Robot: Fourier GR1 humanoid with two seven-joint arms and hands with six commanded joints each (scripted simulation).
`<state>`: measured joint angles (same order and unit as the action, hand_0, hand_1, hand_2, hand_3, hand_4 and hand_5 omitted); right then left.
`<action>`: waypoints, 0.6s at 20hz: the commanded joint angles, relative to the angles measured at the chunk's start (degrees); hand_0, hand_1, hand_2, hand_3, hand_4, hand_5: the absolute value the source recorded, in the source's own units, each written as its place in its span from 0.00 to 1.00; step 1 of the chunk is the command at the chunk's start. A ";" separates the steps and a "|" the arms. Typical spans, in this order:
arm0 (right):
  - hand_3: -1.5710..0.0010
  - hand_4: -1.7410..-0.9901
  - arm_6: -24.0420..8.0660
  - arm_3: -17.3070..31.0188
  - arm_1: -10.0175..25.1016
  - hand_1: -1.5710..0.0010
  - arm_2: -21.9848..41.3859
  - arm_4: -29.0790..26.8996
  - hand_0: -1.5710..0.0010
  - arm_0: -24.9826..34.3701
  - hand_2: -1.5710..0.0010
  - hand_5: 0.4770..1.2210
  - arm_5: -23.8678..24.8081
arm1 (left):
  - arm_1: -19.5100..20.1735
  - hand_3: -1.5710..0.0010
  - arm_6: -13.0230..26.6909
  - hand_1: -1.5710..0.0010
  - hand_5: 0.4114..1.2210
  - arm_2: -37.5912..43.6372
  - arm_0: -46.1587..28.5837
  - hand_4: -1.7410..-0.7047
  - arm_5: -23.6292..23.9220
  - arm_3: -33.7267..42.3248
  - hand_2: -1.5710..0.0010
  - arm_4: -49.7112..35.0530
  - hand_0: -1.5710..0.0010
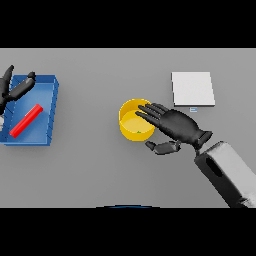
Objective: Pick up the red beaker and tilt it to pour out 1 green nut into yellow bowl. Pick up the yellow bowl and place it on the metallic measuring scale.
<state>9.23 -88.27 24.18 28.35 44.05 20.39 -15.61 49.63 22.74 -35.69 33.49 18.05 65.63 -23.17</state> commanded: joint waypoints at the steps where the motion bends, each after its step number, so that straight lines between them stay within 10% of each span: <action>1: 1.00 0.70 0.67 1.52 0.53 1.00 0.85 0.86 1.00 1.96 1.00 0.31 -1.00 | 0.59 1.00 -0.26 1.00 0.33 0.27 -0.20 0.99 -0.03 0.23 1.00 -0.11 1.00; 12: 1.00 0.67 2.92 15.60 -1.23 1.00 10.48 8.11 1.00 15.28 1.00 0.31 -8.63 | 0.92 1.00 -1.83 1.00 0.34 1.25 -1.46 0.98 -0.75 0.39 1.00 -1.60 1.00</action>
<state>12.02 -72.67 22.98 38.81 52.18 35.69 -24.23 50.55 20.90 -34.44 32.03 17.30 66.02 -24.76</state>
